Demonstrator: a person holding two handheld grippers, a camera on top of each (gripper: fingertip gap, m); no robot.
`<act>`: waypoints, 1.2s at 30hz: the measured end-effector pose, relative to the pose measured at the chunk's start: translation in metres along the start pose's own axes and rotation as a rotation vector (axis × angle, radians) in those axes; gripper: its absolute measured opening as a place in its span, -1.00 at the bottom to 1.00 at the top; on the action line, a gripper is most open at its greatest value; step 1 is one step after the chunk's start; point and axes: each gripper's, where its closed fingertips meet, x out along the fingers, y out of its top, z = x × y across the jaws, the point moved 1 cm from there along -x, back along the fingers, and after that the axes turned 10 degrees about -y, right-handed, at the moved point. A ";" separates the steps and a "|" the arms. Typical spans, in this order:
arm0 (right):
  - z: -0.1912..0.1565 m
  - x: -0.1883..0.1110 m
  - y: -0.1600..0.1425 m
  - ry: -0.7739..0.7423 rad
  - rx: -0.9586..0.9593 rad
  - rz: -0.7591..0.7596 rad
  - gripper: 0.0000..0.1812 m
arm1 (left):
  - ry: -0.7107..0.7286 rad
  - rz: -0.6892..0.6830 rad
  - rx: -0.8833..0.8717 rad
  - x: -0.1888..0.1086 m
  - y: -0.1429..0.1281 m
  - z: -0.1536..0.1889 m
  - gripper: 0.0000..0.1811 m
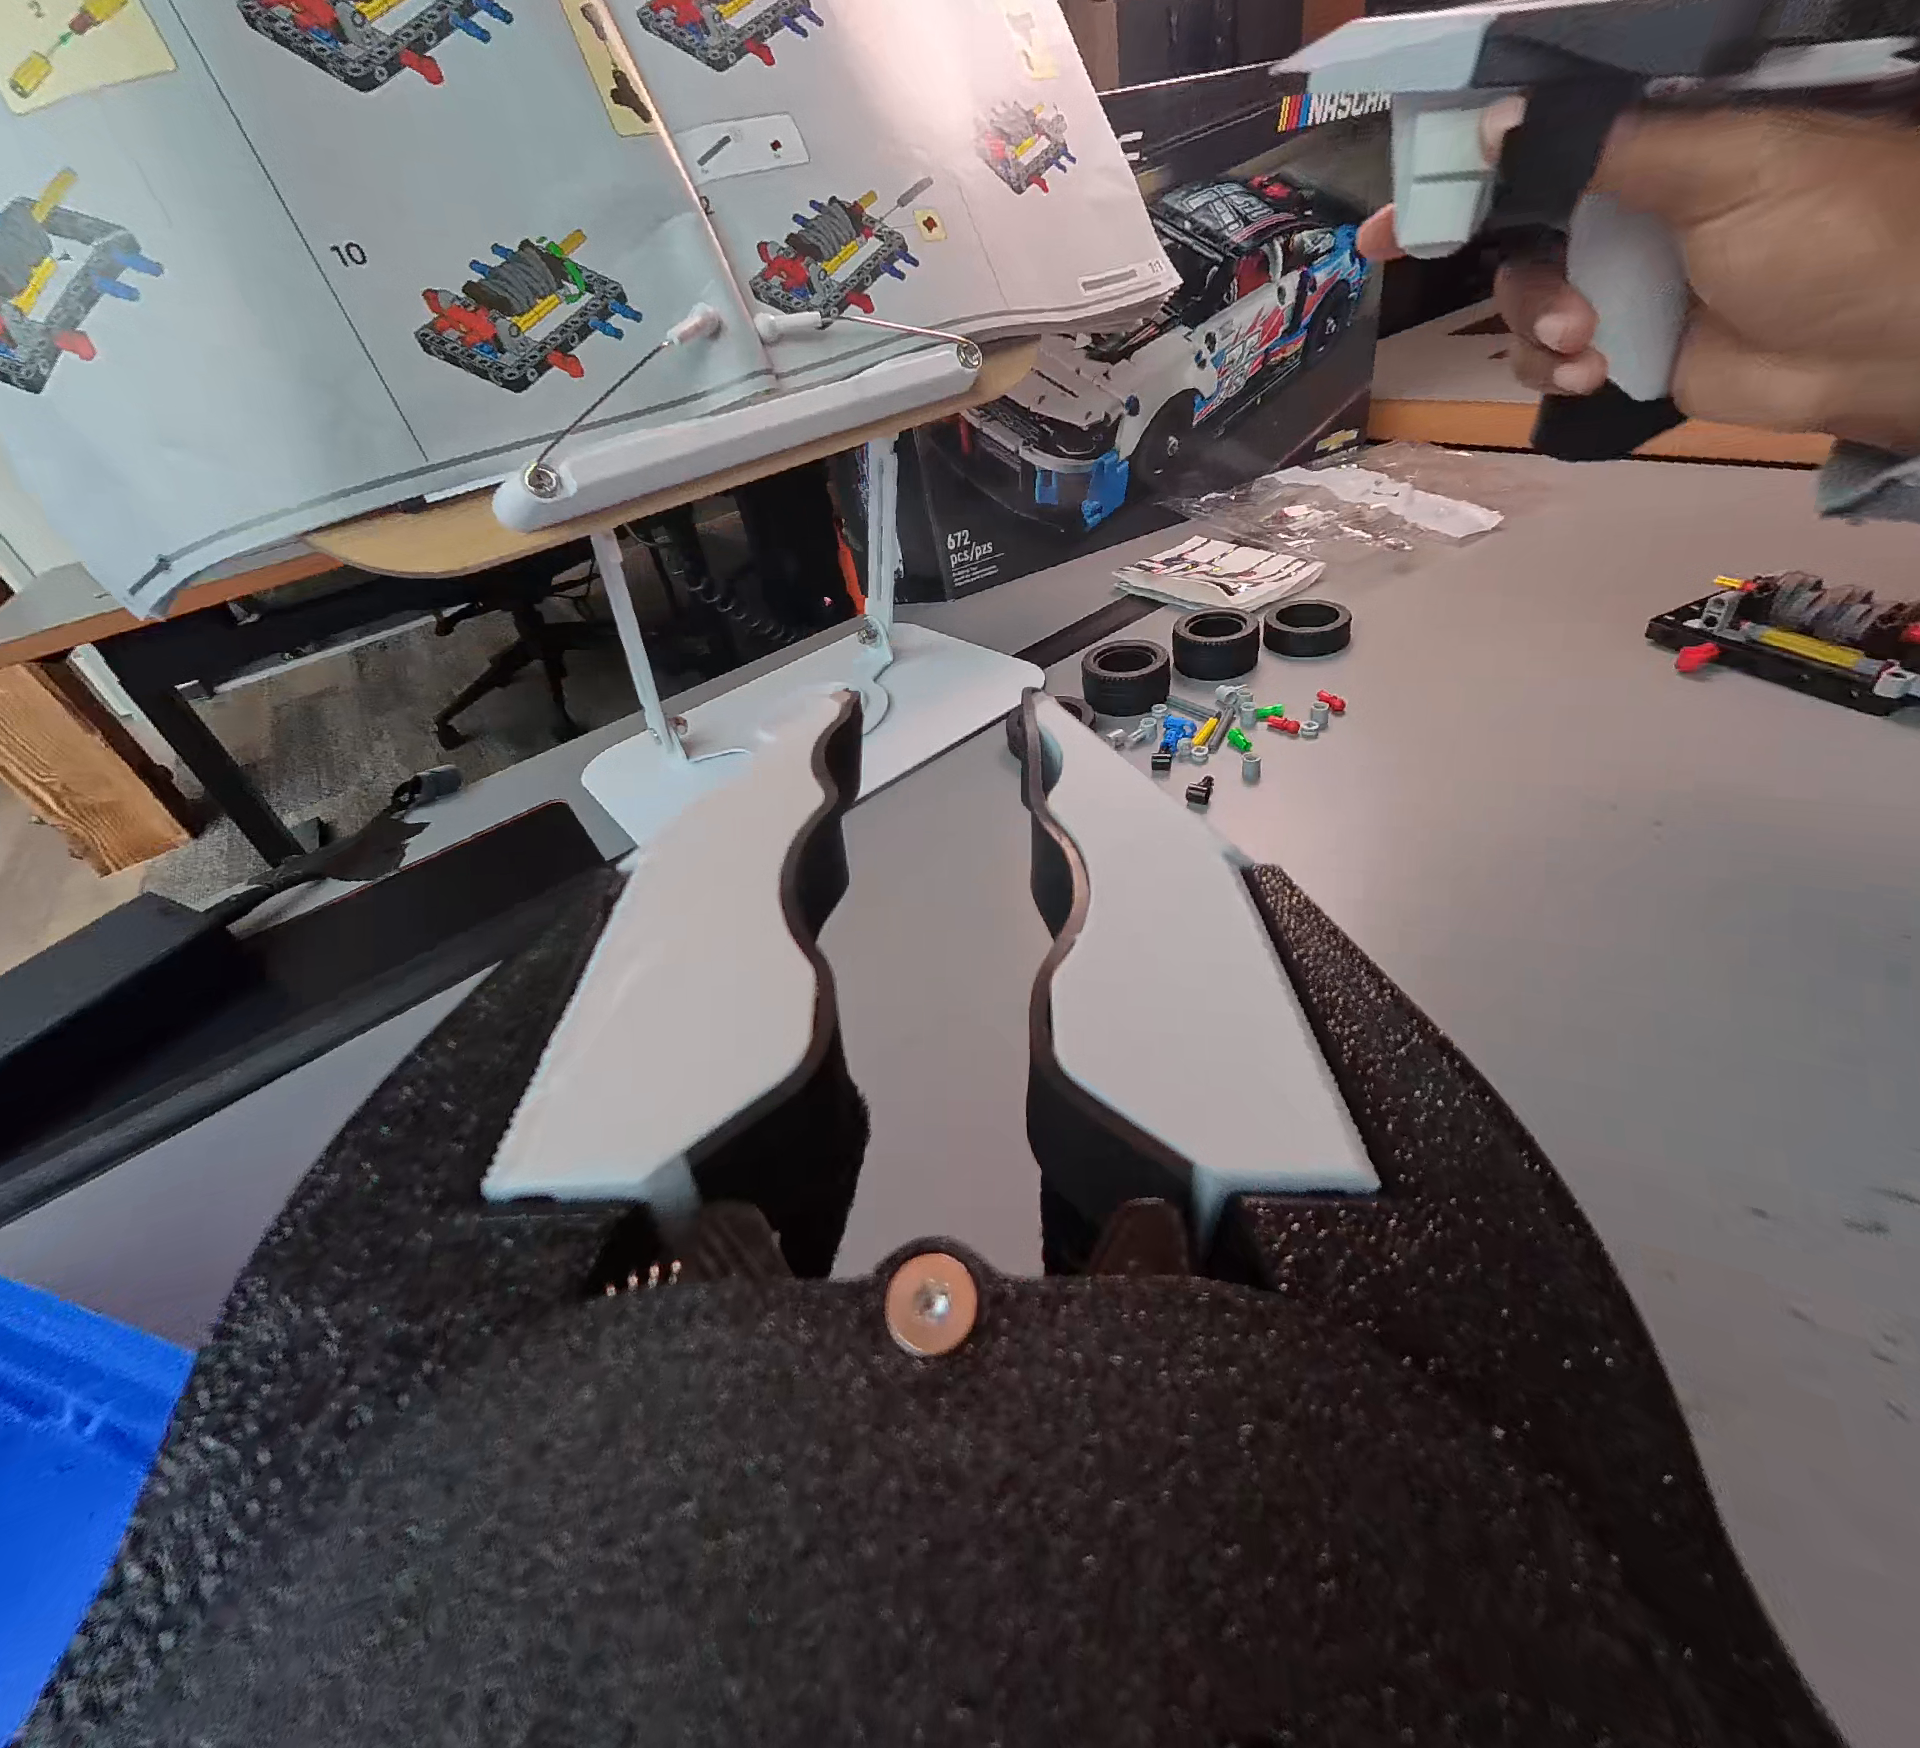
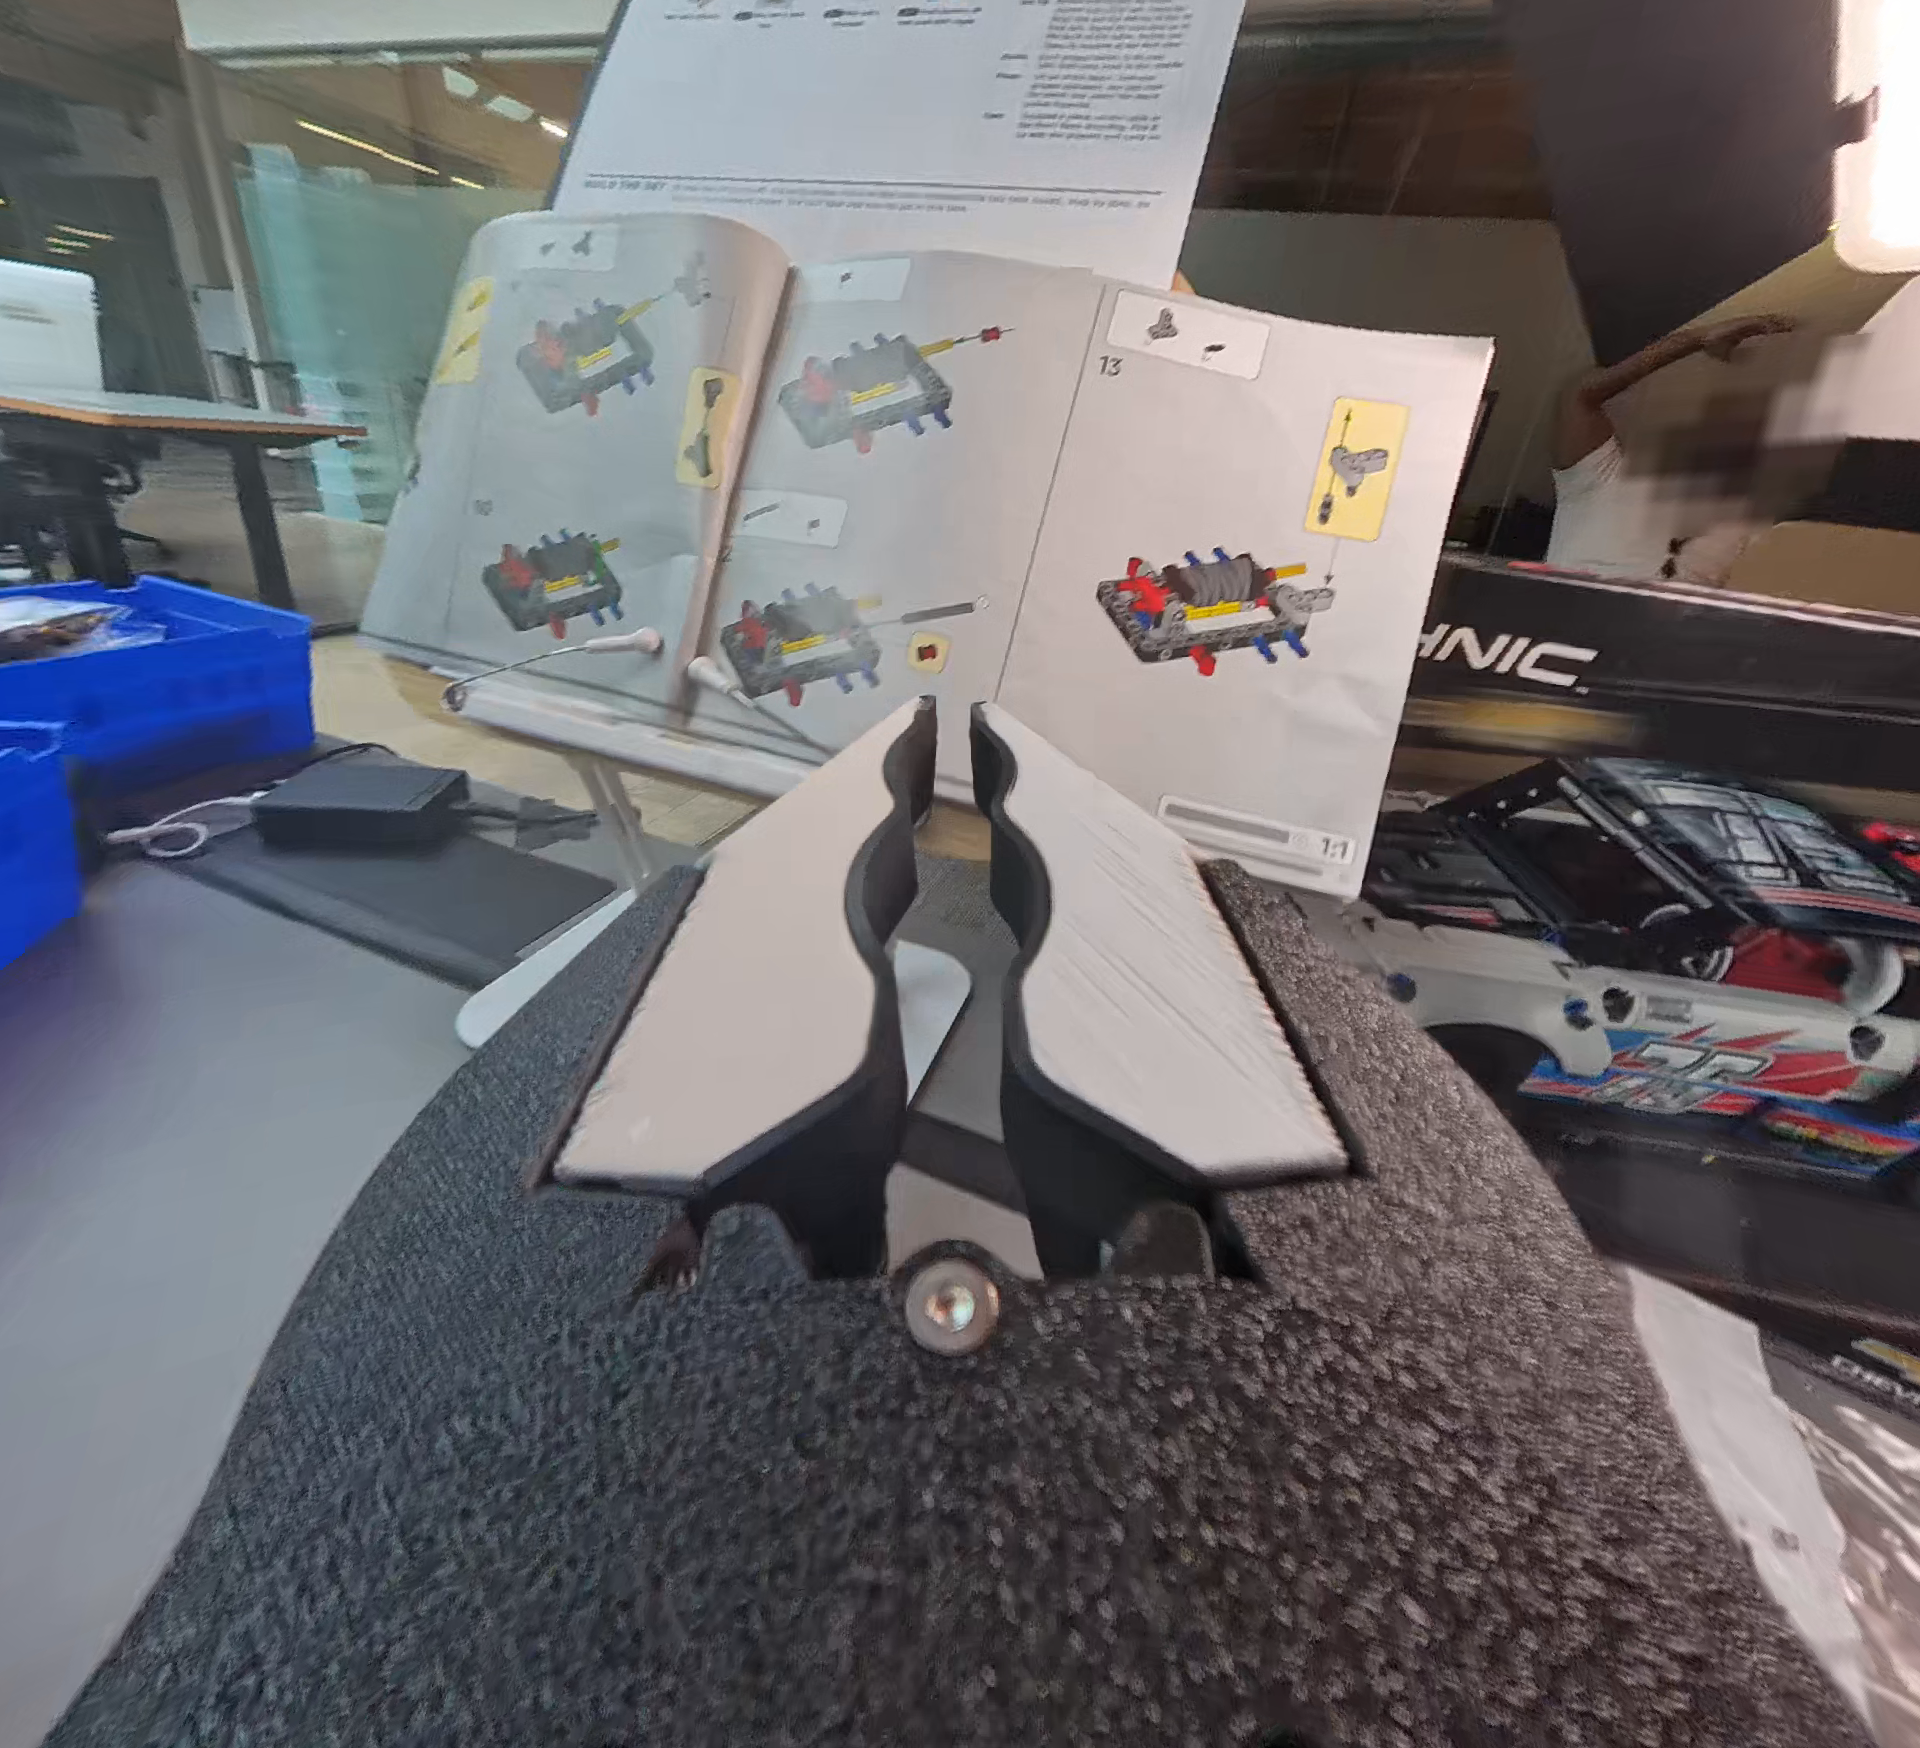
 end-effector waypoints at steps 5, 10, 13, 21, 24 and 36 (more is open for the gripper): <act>0.031 0.077 0.014 -0.023 -0.015 0.021 -1.00 | -0.037 -0.037 -0.013 0.009 -0.015 0.009 -0.66; 0.043 0.144 0.026 0.002 -0.114 -0.035 -1.00 | -0.053 -0.058 -0.082 0.008 -0.020 0.009 -0.66; 0.049 0.174 0.041 0.001 -0.097 -0.069 -1.00 | -0.046 -0.063 -0.086 0.008 -0.023 0.005 -0.66; 0.056 0.191 0.037 0.053 -0.118 -0.120 -1.00 | -0.067 -0.060 -0.127 0.007 -0.023 0.001 -0.67; 0.066 0.176 0.020 0.048 -0.141 -0.116 -1.00 | -0.082 -0.053 -0.160 0.006 -0.023 0.001 -0.69; 0.102 0.142 -0.036 0.010 -0.135 -0.201 -0.98 | -0.094 -0.062 -0.154 0.006 -0.024 0.005 -0.71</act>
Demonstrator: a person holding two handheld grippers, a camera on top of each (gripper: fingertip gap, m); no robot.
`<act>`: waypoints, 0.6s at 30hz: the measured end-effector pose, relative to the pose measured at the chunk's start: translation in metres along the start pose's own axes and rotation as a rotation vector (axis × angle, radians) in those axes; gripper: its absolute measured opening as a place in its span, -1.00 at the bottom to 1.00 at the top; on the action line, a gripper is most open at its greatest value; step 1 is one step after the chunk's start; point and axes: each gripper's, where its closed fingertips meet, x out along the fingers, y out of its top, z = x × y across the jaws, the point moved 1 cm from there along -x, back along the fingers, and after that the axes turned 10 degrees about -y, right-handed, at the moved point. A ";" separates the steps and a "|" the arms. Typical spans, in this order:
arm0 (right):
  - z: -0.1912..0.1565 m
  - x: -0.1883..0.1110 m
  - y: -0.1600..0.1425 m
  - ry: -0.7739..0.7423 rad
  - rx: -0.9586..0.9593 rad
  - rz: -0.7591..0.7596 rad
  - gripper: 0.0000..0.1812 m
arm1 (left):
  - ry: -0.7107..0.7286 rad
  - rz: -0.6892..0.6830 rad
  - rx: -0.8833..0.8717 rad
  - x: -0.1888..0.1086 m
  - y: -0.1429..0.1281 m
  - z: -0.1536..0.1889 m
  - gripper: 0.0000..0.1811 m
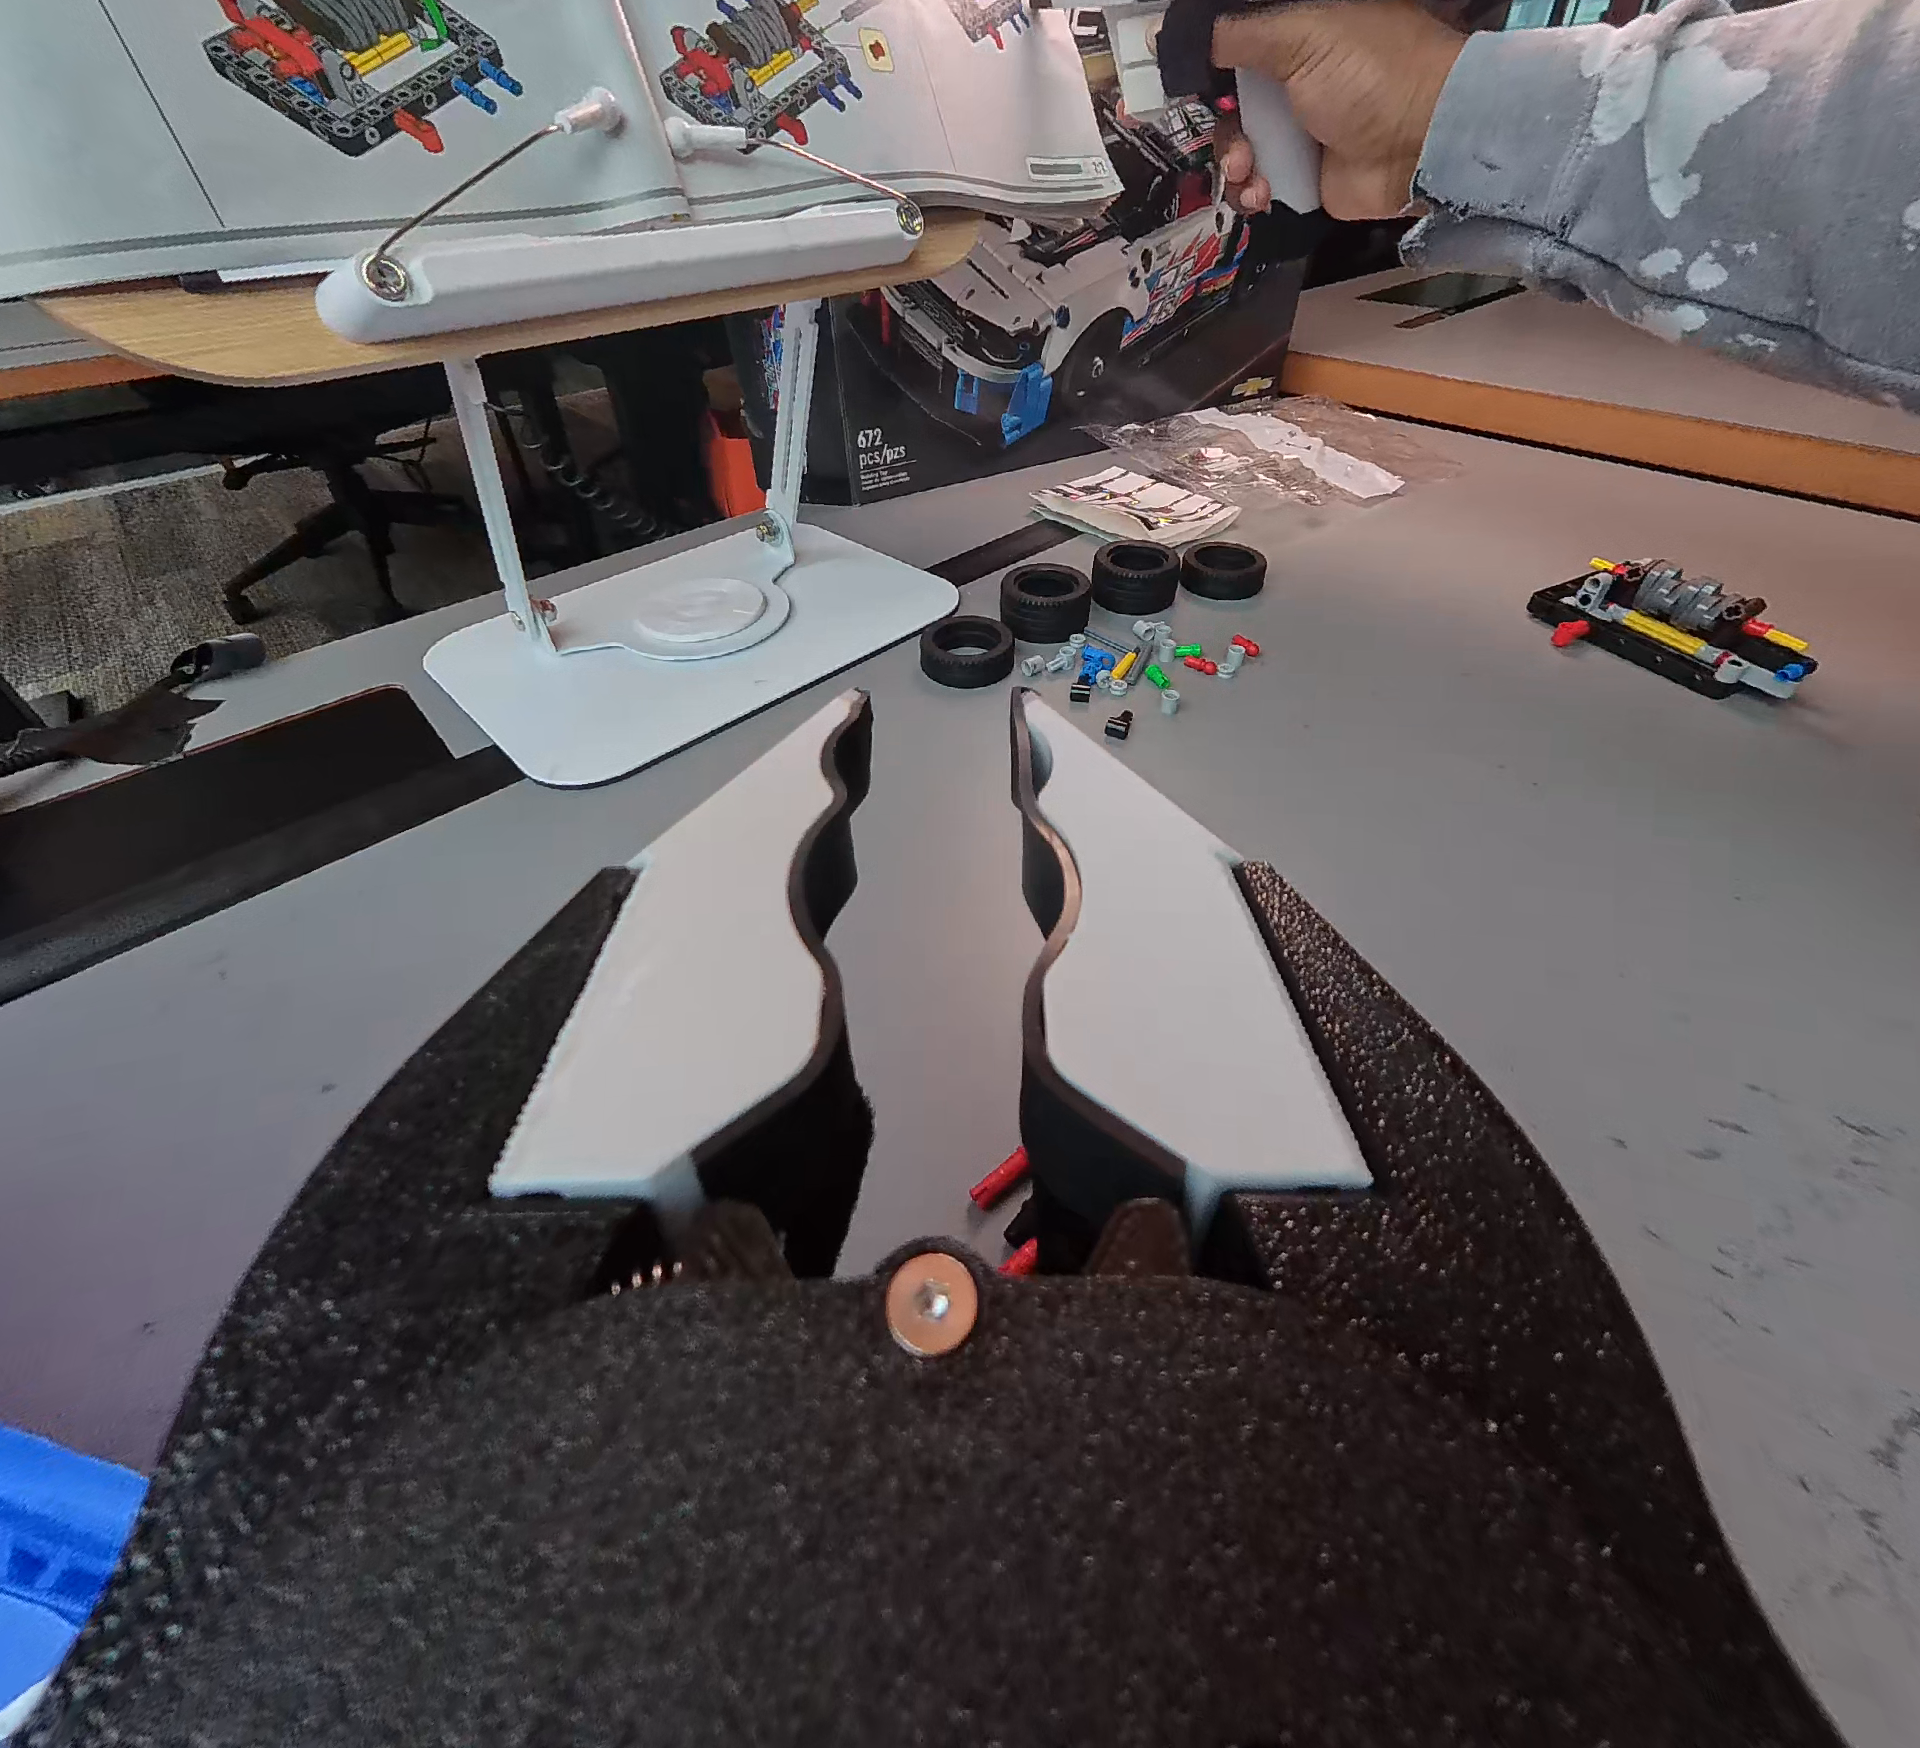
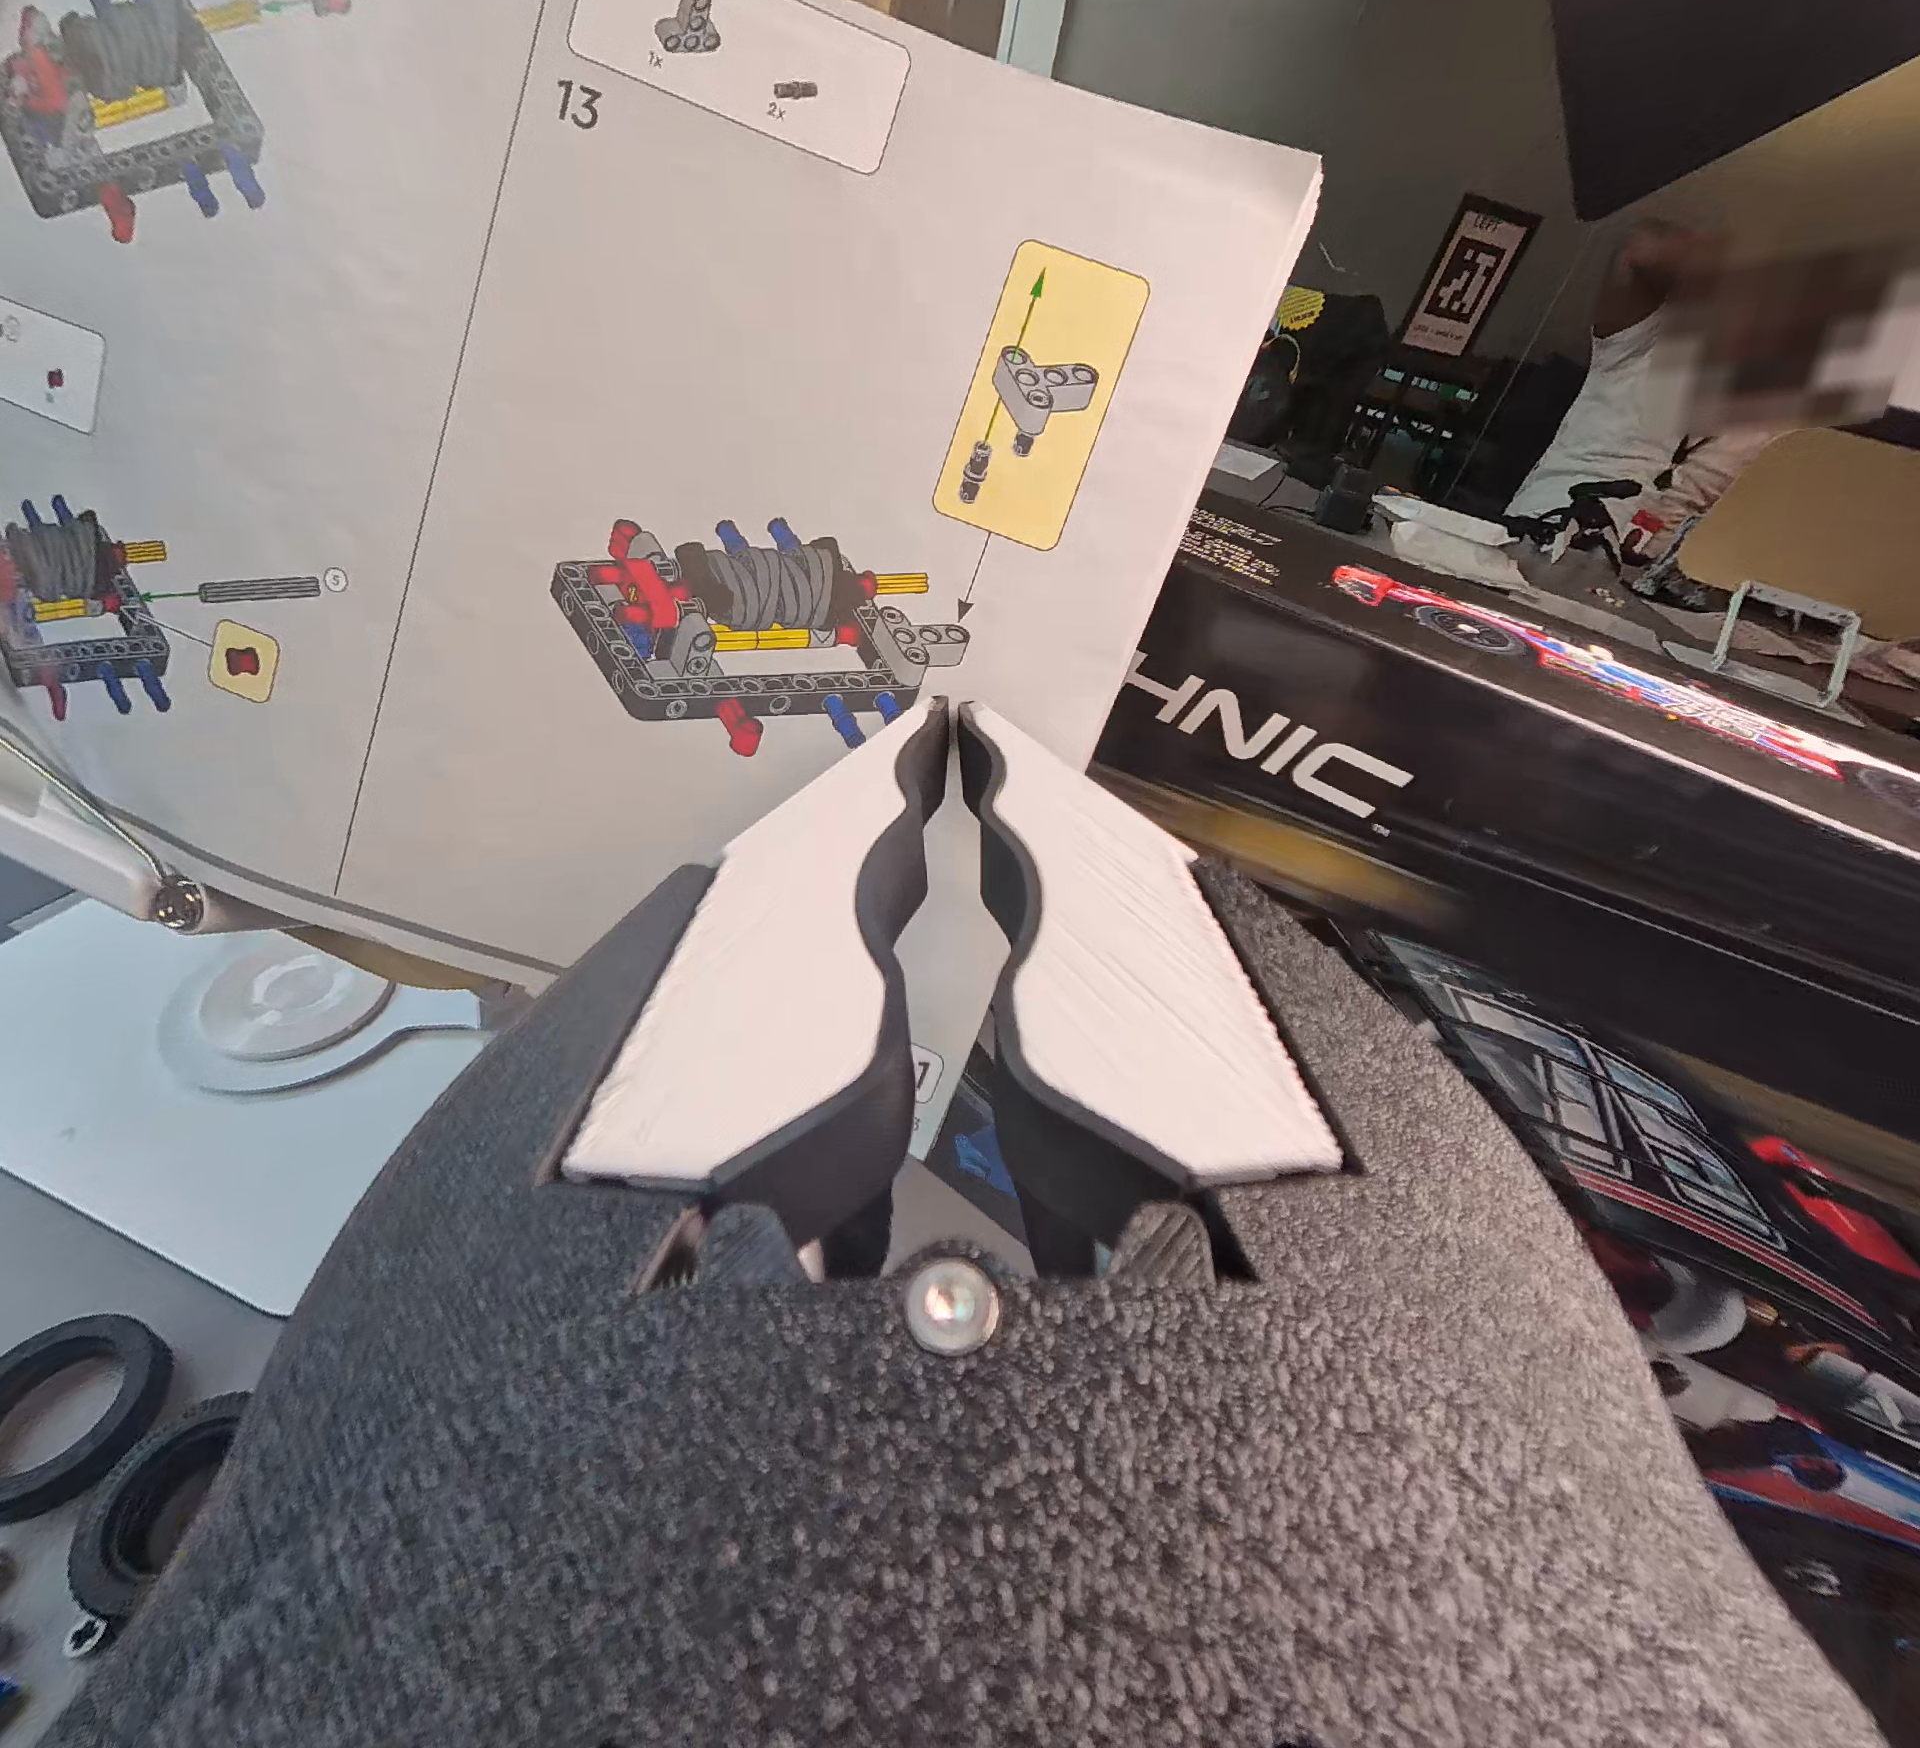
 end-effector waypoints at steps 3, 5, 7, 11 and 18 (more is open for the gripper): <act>-0.003 0.000 -0.001 0.004 -0.012 -0.003 -0.98 | 0.000 0.002 0.001 0.000 0.000 0.000 -0.71; -0.004 -0.002 -0.001 0.005 -0.011 -0.003 -0.97 | -0.001 0.003 0.001 0.000 0.000 0.000 -0.70; -0.006 -0.009 0.002 0.018 -0.001 0.009 -0.97 | 0.000 0.006 0.000 -0.001 0.001 -0.001 -0.70; -0.024 -0.049 0.009 0.121 0.037 0.034 -0.93 | 0.007 0.016 -0.004 -0.004 0.003 -0.003 -0.70; -0.058 -0.181 -0.007 0.345 0.053 0.016 -0.88 | 0.025 0.053 -0.016 -0.011 0.012 -0.008 -0.70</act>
